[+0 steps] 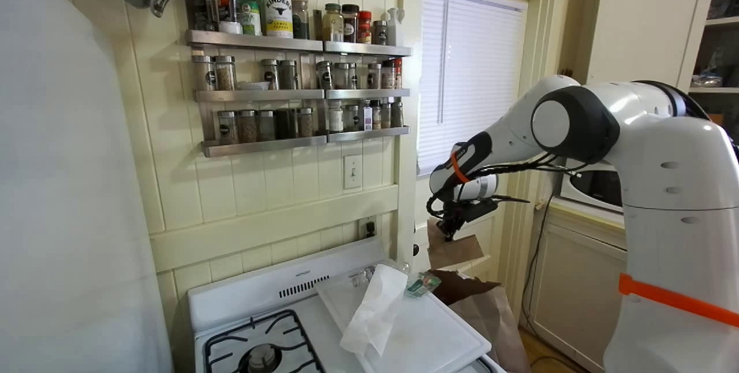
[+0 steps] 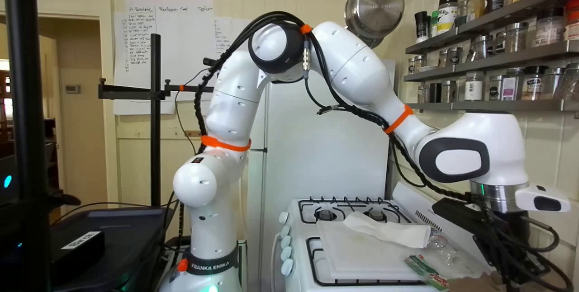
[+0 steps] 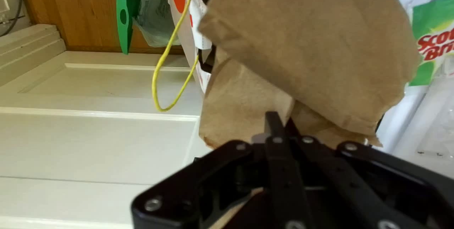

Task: Remove the small brown paper bag and the plastic from the white tray and put it in the big paper bag

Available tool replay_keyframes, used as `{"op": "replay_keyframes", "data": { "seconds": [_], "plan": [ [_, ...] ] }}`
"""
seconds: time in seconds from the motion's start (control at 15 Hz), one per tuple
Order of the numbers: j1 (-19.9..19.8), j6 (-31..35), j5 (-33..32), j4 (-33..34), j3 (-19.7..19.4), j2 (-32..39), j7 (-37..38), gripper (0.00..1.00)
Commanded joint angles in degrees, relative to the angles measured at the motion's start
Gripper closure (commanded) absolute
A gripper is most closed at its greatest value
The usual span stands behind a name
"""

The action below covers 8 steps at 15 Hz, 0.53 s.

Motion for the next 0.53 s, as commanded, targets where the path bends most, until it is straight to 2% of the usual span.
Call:
{"op": "replay_keyframes", "data": {
  "seconds": [0.0, 0.47],
  "plan": [
    [-1.5, -1.2, -0.6, 2.1, 0.8, 2.8, -3.2, 1.0],
    [-1.7, 0.4, -3.5, 1.8, 0.9, 6.7, -4.0, 1.0]
  ]
}}
